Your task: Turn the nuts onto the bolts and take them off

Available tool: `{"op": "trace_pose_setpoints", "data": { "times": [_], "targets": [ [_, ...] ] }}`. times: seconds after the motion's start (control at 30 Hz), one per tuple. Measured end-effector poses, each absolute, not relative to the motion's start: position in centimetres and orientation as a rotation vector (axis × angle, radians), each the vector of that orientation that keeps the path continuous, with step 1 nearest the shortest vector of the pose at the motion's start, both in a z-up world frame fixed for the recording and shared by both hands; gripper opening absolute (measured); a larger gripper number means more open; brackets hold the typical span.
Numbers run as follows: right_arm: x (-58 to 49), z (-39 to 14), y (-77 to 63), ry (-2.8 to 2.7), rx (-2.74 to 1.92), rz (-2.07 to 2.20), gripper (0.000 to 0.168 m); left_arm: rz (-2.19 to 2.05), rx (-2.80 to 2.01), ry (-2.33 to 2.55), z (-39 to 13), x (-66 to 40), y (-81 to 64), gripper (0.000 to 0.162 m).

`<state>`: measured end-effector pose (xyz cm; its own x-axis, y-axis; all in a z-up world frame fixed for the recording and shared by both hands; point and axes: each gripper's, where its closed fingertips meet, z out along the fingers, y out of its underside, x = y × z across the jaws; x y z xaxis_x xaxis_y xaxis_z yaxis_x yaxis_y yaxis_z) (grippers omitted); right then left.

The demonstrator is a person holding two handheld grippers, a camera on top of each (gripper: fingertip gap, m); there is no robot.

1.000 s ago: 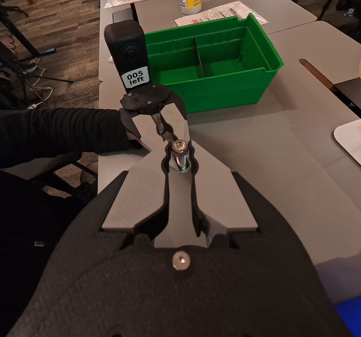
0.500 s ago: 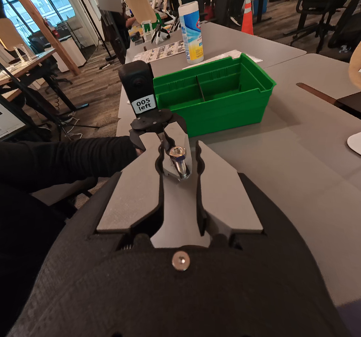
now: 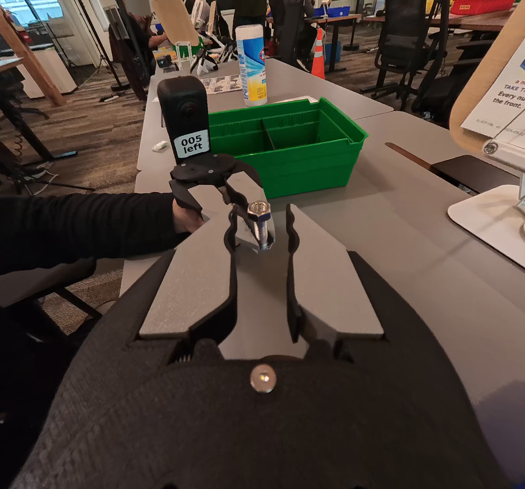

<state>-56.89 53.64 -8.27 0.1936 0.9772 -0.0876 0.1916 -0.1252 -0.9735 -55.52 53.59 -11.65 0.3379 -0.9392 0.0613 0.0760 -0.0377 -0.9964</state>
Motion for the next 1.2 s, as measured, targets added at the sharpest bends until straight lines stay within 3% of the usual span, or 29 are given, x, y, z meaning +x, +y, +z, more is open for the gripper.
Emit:
{"op": "trace_pose_setpoints", "data": {
  "times": [0.5, 1.2],
  "targets": [
    [-57.6, -9.0, 53.4, -1.202, -1.491, 1.036, 0.014, -1.006, -1.343, 0.897, -11.8, -55.3, 53.5, 0.006],
    [-57.5, -10.8, 55.2, -1.163, -1.726, 0.881, 0.014, -0.799, -1.454, 0.89, -13.4, -55.6, 55.2, 0.007]
  ]
}}
